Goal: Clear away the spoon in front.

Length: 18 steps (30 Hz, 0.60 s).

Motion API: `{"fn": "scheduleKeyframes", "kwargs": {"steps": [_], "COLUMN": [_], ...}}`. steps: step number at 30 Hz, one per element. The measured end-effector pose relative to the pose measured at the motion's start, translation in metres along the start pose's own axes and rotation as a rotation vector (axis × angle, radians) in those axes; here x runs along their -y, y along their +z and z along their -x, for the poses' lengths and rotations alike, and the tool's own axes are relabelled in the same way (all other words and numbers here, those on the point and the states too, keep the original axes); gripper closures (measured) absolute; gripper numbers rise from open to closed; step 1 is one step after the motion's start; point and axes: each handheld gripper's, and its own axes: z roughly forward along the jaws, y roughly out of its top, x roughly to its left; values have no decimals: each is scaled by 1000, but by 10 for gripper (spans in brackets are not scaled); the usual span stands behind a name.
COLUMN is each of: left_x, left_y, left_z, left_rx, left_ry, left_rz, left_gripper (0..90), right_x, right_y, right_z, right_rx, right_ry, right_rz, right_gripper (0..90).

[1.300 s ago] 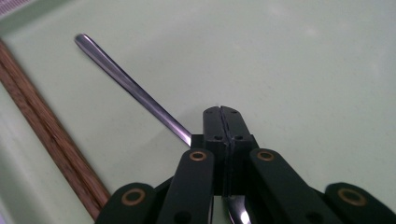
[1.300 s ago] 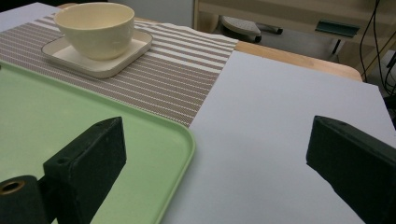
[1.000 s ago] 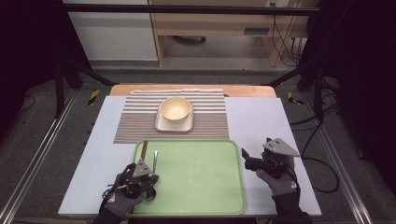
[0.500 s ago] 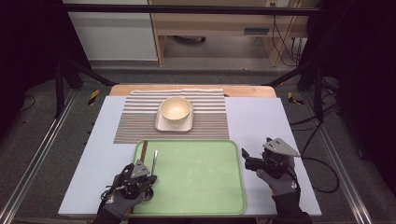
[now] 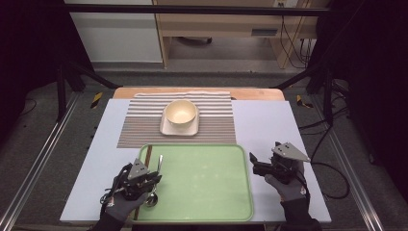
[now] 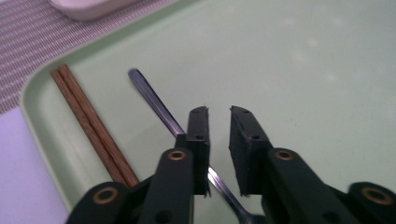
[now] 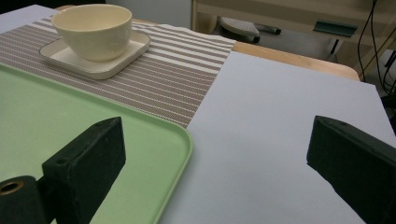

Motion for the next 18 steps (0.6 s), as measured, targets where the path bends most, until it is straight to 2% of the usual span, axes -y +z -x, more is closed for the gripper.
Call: {"fn": "scheduleKeyframes", "kwargs": {"steps": [7, 12, 18], "left_x": [-19, -37, -57], "left_y": [-9, -14, -14], "left_z": [-12, -27, -37], "left_rx": [-22, -35, -70], "left_ry": [-21, -73, -85], "left_rz": [89, 155, 200], "left_gripper": [514, 454, 392], "right_x": [0, 0, 1], "right_y": [-1, 0, 0], "right_z": [2, 4, 5], "right_rx": [-7, -18, -22], "right_ry": [17, 30, 37], "right_rz": [10, 11, 7], "right_gripper": [25, 20, 33]}}
